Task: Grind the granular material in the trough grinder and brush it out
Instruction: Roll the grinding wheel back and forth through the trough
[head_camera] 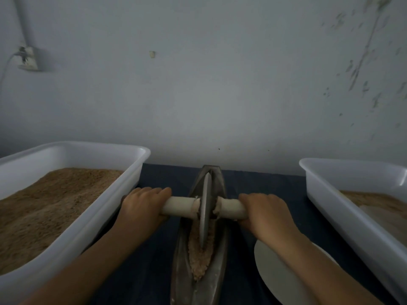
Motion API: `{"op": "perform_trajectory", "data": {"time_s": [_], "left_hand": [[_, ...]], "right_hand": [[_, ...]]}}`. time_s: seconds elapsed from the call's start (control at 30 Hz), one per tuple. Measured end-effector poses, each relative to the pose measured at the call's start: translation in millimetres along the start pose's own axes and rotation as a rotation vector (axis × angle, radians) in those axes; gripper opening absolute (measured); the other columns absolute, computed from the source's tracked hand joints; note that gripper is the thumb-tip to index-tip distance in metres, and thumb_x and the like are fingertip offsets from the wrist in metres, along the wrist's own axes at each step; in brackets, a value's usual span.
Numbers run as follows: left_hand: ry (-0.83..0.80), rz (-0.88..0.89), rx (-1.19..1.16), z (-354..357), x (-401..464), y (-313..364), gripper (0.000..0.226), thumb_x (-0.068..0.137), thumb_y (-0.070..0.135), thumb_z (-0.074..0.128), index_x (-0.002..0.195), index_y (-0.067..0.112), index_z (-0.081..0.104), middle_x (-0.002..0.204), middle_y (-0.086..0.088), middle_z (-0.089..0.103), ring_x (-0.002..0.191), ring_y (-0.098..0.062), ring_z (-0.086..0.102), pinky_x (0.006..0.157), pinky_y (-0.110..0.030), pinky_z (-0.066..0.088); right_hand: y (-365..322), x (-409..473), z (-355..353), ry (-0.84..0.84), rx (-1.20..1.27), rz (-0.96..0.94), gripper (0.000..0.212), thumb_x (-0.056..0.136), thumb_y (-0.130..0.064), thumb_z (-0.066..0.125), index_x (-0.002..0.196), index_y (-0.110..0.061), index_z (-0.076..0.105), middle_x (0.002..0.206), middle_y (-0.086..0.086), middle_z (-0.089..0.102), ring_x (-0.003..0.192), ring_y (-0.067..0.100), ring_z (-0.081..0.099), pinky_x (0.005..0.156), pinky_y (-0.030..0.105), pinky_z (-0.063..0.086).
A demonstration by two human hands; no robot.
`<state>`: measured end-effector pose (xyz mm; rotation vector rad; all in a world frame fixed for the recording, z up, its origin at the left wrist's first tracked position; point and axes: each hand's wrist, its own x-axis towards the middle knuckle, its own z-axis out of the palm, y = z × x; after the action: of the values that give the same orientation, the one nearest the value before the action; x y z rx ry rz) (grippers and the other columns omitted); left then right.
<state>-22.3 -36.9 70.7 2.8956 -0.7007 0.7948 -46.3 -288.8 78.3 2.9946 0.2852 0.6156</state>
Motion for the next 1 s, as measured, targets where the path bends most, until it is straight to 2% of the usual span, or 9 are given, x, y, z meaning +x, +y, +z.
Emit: {"op": "perform_trajectory", "data": {"time_s": [0.1, 0.23, 0.4, 0.53, 0.63, 0.7, 0.8, 0.83, 1.0], "left_hand": [[0.037, -0.053, -0.011, 16, 19, -5, 0.028, 0.079, 0.034, 0.069, 0.102, 0.022, 0.059, 0.102, 0.004, 0.066, 0.095, -0.015, 0.061, 0.084, -0.027, 0.042], [0.092, -0.120, -0.016, 30, 40, -5, 0.024, 0.072, 0.024, 0.075, 0.089, 0.013, 0.062, 0.089, -0.005, 0.067, 0.084, -0.027, 0.061, 0.073, -0.031, 0.038], [0.081, -0.126, -0.008, 30, 44, -6, 0.024, 0.077, 0.028, 0.071, 0.093, 0.014, 0.060, 0.094, -0.004, 0.066, 0.088, -0.025, 0.060, 0.076, -0.030, 0.037], [0.093, -0.042, -0.034, 15, 21, 0, 0.038, 0.047, 0.017, 0.091, 0.073, 0.012, 0.063, 0.067, -0.003, 0.066, 0.059, -0.023, 0.062, 0.055, -0.031, 0.045], [0.111, 0.031, -0.008, 0, 2, 5, 0.051, 0.028, 0.023, 0.095, 0.068, 0.018, 0.063, 0.058, 0.003, 0.063, 0.049, -0.014, 0.060, 0.044, -0.026, 0.044], [0.052, 0.036, 0.005, -8, -5, 6, 0.052, 0.033, 0.033, 0.094, 0.073, 0.023, 0.063, 0.063, 0.005, 0.064, 0.054, -0.009, 0.062, 0.049, -0.022, 0.042], [-0.073, 0.021, 0.014, -14, -9, 3, 0.035, 0.077, 0.046, 0.069, 0.105, 0.034, 0.052, 0.105, 0.015, 0.062, 0.097, -0.003, 0.058, 0.082, -0.020, 0.040], [-0.122, 0.024, 0.012, -14, -9, 0, 0.032, 0.082, 0.047, 0.061, 0.110, 0.038, 0.047, 0.113, 0.018, 0.058, 0.105, 0.000, 0.054, 0.088, -0.018, 0.037], [-0.151, 0.077, -0.092, -12, -9, -9, 0.043, 0.080, 0.060, 0.057, 0.113, 0.042, 0.038, 0.109, 0.027, 0.045, 0.100, 0.006, 0.043, 0.084, -0.014, 0.028]], "right_hand": [[6, 19, 8, 0.023, -0.024, 0.023, 0.023, 0.083, -0.037, 0.056, 0.104, -0.026, 0.057, 0.102, -0.005, 0.063, 0.095, 0.016, 0.059, 0.063, 0.025, 0.025], [12, 40, 16, 0.052, -0.057, 0.042, 0.023, 0.084, -0.033, 0.054, 0.105, -0.025, 0.057, 0.103, -0.003, 0.064, 0.096, 0.018, 0.058, 0.065, 0.027, 0.026], [14, 47, 14, 0.046, -0.060, 0.028, 0.024, 0.085, -0.033, 0.055, 0.106, -0.022, 0.057, 0.106, 0.000, 0.064, 0.099, 0.021, 0.058, 0.068, 0.028, 0.026], [8, 31, 10, 0.023, -0.052, 0.011, 0.022, 0.085, -0.032, 0.054, 0.104, -0.022, 0.055, 0.104, -0.001, 0.063, 0.096, 0.019, 0.058, 0.068, 0.027, 0.025], [5, 12, 6, -0.007, -0.021, 0.007, 0.023, 0.084, -0.037, 0.055, 0.103, -0.024, 0.054, 0.104, -0.003, 0.063, 0.094, 0.019, 0.058, 0.066, 0.027, 0.027], [2, 1, -1, -0.066, 0.000, 0.006, 0.024, 0.085, -0.038, 0.054, 0.106, -0.026, 0.053, 0.105, -0.005, 0.062, 0.095, 0.017, 0.058, 0.066, 0.026, 0.028], [-2, -8, -14, -0.171, 0.028, -0.007, 0.023, 0.083, -0.037, 0.055, 0.104, -0.026, 0.054, 0.103, -0.004, 0.062, 0.093, 0.016, 0.058, 0.060, 0.025, 0.027], [-3, -10, -20, -0.197, 0.039, -0.016, 0.022, 0.082, -0.036, 0.056, 0.102, -0.026, 0.054, 0.101, -0.004, 0.062, 0.091, 0.017, 0.058, 0.059, 0.026, 0.028], [5, -17, -38, -0.360, 0.245, -0.138, 0.034, 0.085, -0.038, 0.056, 0.114, -0.026, 0.042, 0.095, -0.006, 0.057, 0.079, 0.011, 0.054, 0.056, 0.024, 0.032]]}}
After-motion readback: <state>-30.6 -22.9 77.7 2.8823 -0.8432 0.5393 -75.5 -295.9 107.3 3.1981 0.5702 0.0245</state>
